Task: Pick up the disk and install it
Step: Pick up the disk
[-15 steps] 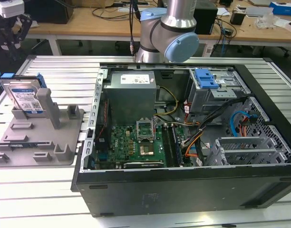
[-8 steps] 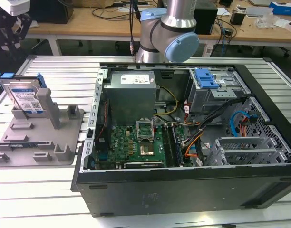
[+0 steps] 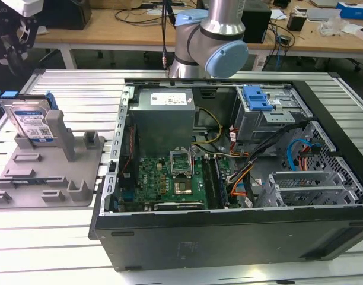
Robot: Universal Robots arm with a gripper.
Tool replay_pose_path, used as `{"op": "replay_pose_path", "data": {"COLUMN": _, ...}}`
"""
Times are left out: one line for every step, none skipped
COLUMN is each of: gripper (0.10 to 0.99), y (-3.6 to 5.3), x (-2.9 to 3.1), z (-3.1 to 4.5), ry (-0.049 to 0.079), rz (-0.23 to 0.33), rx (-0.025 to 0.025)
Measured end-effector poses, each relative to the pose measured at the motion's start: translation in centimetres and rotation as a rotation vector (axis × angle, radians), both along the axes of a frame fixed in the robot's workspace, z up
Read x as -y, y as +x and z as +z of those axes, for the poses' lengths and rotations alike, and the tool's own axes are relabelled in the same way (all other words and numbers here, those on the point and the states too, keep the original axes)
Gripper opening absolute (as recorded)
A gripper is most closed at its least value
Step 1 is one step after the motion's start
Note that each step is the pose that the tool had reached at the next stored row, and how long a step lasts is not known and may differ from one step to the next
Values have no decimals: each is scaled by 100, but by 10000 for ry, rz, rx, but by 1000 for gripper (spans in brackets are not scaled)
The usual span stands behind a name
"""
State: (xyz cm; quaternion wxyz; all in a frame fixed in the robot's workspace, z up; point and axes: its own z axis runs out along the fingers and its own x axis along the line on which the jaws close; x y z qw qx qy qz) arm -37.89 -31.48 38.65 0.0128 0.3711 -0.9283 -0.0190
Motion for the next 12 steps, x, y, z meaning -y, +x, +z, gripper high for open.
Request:
{"op": "replay_pose_path", "data": {"gripper": 294, "y": 0, "x": 0, "z": 0, "ry": 0, "rz": 218, "rx": -1}}
{"op": "replay_pose_path", "data": {"gripper": 357, "y": 0, "x": 0, "z": 0, "ry": 0, "rz": 386, "rx": 0}}
{"op": "replay_pose_path", "data": {"gripper": 357, "y": 0, "x": 0, "z": 0, "ry": 0, "rz": 692, "rx": 0}}
{"op": "replay_pose_path", "data": {"gripper": 420, "y": 0, "x": 0, "z": -1, "ry": 0, "rz": 927, "rx": 0}}
{"op": "replay_pose_path", "data": {"gripper": 420, "y": 0, "x": 0, "z": -1, "ry": 0, "rz": 1188, "rx": 0}}
{"op": "replay_pose_path", "data": {"gripper": 420, "y": 0, "x": 0, "z": -2, "ry": 0, "rz": 1482, "rx": 0}}
{"op": "replay_pose_path", "data": {"gripper": 420, "y": 0, "x": 0, "z": -2, "ry": 0, "rz": 1793, "rx": 0}}
{"op": "replay_pose_path", "data": {"gripper": 420, "y": 0, "x": 0, "z": -3, "ry": -1, "rz": 2202, "rx": 0}}
{"op": "replay_pose_path", "data": {"gripper": 431, "y": 0, "x": 0, "z": -3, "ry": -1, "rz": 2393, "rx": 0}}
{"op": "replay_pose_path", "data": {"gripper": 431, "y": 0, "x": 0, "z": -4, "ry": -1, "rz": 2676, "rx": 0}}
{"op": "replay_pose_path", "data": {"gripper": 498, "y": 0, "x": 0, "z": -5, "ry": -1, "rz": 2949, "rx": 1}}
{"op": "replay_pose_path", "data": {"gripper": 498, "y": 0, "x": 0, "z": -5, "ry": -1, "rz": 3139, "rx": 0}}
